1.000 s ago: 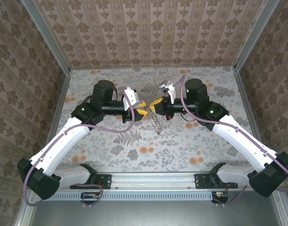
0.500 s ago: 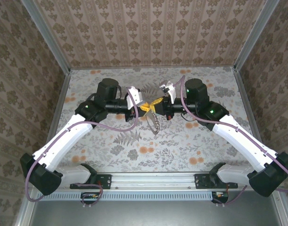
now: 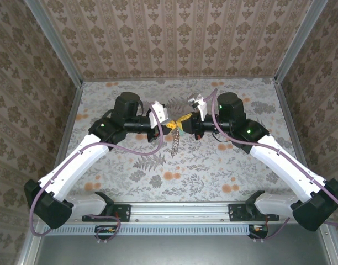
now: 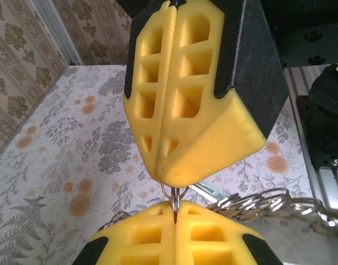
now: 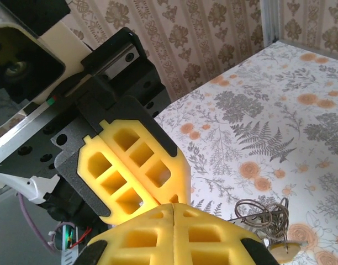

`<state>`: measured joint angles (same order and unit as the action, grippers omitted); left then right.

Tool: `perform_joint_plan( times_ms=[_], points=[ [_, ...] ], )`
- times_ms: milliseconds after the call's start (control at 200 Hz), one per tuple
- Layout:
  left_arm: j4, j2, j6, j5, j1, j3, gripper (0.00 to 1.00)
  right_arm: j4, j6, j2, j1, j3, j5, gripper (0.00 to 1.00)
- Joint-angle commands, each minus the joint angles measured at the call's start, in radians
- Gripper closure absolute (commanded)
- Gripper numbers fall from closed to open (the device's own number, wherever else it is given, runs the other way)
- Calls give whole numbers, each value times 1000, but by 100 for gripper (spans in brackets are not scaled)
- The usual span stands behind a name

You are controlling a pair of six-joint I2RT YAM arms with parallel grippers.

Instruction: Put the keys on the keyring

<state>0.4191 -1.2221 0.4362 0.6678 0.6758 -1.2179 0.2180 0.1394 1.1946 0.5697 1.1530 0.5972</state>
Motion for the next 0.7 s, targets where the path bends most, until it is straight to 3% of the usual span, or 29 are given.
perform_joint_plan(
  times_ms=[0,225,420,695],
  points=[
    [-23,38,13,-56,1,4,100,-34,38,-33,-17,-23,-95,100],
    [-68,73,1,-104,0,33,100,-65,104,-30,-33,-52,-168,100],
    [-99,94,-15,-74,-2,44,100,-57,169,16,-52,-44,-185,100],
    [-140,92,-39,-44,-10,46,100,-60,204,64,-60,-12,-68,100]
  ],
)
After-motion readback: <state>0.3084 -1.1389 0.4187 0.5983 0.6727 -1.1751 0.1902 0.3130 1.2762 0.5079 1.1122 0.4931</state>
